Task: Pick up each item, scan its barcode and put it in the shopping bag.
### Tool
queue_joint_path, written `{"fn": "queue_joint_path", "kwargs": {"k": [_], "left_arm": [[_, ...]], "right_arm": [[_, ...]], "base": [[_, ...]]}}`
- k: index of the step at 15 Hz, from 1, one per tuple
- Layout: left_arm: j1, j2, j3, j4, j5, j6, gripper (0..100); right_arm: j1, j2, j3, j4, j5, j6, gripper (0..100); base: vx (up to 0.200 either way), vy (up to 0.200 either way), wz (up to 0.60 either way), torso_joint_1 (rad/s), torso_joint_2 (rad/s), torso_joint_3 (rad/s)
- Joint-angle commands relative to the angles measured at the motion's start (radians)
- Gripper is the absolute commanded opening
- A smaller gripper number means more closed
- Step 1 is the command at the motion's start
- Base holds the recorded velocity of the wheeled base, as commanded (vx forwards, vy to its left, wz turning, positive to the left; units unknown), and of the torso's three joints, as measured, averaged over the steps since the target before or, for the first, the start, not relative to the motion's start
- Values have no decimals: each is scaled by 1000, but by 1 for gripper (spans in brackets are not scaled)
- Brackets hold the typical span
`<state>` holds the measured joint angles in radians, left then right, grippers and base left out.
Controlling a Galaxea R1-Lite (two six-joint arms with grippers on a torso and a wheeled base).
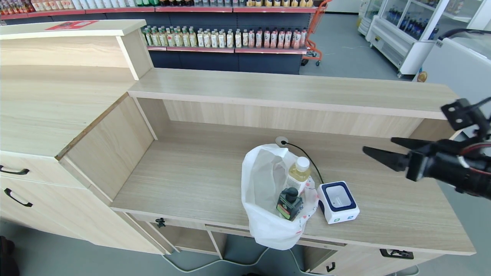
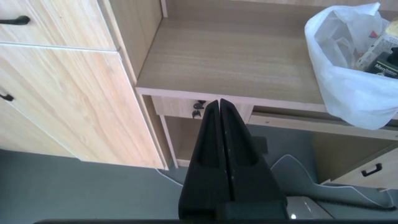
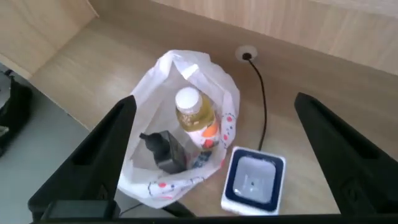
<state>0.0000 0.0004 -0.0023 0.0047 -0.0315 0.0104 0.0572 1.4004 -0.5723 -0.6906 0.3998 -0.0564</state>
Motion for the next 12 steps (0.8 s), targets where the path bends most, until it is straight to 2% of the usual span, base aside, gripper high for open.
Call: {"fn": "queue_joint_path", "kwargs": {"k": [1,4,5,7,8,12], "left_arm": [[0,1,-1,0,-1,0,0],[0,1,1,0,-1,0,0],[0,1,-1,0,1,0,0],[0,1,1,0,-1,0,0],[0,1,1,0,1,0,0],[0,1,-1,0,1,0,0]], "right_arm": [[-102,-690,172,580,-248,16,100],[-79,-988,413,586,-274,18,100],[-68,-1028,443,585,-291,18,100],[-30,-1160,543,583,-395,18,100],[-30,-1207,565,583,-424,21,100],[-48,-1390,572,612,-427,18,100]], "base": [[0,0,0,0,0,0],[0,0,0,0,0,0],[0,0,0,0,0,0],[0,0,0,0,0,0],[0,0,0,0,0,0],[0,0,0,0,0,0]]}}
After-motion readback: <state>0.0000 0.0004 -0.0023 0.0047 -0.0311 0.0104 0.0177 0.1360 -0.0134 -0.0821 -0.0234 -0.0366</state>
